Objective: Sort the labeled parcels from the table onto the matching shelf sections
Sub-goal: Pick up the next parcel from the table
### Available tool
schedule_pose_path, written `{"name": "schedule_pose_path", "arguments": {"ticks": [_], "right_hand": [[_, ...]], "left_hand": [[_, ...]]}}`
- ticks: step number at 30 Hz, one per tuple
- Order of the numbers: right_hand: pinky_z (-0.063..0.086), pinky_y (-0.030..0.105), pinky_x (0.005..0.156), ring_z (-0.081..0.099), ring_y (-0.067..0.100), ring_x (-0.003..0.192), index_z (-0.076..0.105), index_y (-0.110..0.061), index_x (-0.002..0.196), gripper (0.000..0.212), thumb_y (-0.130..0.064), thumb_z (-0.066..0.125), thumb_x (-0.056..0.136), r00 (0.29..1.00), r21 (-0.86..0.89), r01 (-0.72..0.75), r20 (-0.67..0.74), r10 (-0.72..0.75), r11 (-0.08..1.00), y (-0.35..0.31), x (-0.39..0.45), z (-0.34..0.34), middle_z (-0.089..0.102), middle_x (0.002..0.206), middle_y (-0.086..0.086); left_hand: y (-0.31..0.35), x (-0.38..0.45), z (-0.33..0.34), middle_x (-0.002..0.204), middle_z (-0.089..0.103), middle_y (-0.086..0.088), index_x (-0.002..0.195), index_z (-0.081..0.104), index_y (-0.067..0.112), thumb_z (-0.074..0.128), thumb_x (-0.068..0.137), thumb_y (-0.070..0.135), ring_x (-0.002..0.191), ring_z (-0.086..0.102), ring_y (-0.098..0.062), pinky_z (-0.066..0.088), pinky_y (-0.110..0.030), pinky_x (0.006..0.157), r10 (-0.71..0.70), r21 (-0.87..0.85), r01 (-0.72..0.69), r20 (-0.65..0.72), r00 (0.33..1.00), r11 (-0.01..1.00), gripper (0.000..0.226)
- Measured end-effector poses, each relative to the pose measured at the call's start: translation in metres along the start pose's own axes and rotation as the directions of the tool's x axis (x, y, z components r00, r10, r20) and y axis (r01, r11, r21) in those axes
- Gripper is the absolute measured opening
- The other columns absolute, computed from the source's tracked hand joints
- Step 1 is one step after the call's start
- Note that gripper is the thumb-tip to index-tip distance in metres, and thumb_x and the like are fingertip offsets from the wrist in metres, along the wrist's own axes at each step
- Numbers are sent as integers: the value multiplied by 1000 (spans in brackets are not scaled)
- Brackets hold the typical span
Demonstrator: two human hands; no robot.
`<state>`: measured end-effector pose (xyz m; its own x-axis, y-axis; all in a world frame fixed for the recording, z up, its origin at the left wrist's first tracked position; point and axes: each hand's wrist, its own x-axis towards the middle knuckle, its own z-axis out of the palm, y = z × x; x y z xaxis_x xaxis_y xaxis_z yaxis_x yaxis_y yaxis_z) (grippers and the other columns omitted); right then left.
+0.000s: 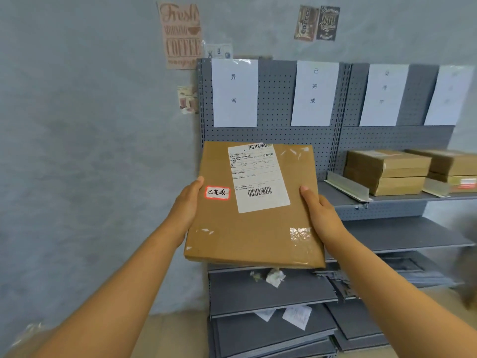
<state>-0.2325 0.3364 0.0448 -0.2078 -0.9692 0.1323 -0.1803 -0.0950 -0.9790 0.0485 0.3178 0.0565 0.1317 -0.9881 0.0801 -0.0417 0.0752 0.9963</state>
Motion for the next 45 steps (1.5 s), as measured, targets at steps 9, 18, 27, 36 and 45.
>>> {"name": "schedule_pose_path", "arguments": {"ticks": [9, 18, 27, 36, 45], "right_hand": [[49, 53, 101, 65, 29, 106, 51, -21, 134, 70, -73, 45, 87, 997, 3, -42, -70, 42, 999, 38, 90, -90, 67, 119, 8], [52, 49, 95, 67, 26, 103, 52, -23, 132, 73, -77, 48, 83, 1000, -12, -25, -19, 25, 1000, 66, 201, -217, 68, 115, 5], [51, 53, 98, 68, 28, 103, 55, -20, 129, 75, -77, 48, 82, 996, 8, -69, 59, 69, 998, 90, 305, -272, 69, 116, 7], [51, 54, 98, 66, 34, 106, 46, -17, 141, 81, -75, 47, 86, 969, 28, -227, 109, 223, 973, 119, 420, -263, 66, 122, 13], [53, 49, 92, 66, 36, 104, 43, -16, 144, 75, -69, 48, 90, 924, -59, -348, 145, 352, 936, 137, 516, -231, 66, 120, 15]], "left_hand": [[-7, 81, 124, 101, 77, -5, 114, 69, 28, 39, 94, 67, 95, 73, -27, 55, -48, 94, -10, 23, 8, 91, 996, 1000, 52], [-11, 134, 277, 100, 77, -3, 108, 70, 30, 39, 95, 65, 93, 73, -23, 55, -44, 92, 4, 0, -5, 58, 998, 1000, 49], [-10, 184, 364, 96, 78, -3, 98, 73, 31, 37, 98, 63, 94, 74, -25, 55, -45, 93, -64, 3, 64, 57, 996, 998, 48], [-30, 286, 395, 89, 79, 1, 101, 71, 29, 41, 98, 60, 89, 73, -19, 56, -37, 84, -204, -5, 206, 120, 972, 979, 43], [-61, 380, 414, 79, 75, -5, 100, 67, 22, 37, 101, 57, 73, 70, -21, 54, -31, 63, -365, -35, 366, 26, 931, 930, 46]]}}
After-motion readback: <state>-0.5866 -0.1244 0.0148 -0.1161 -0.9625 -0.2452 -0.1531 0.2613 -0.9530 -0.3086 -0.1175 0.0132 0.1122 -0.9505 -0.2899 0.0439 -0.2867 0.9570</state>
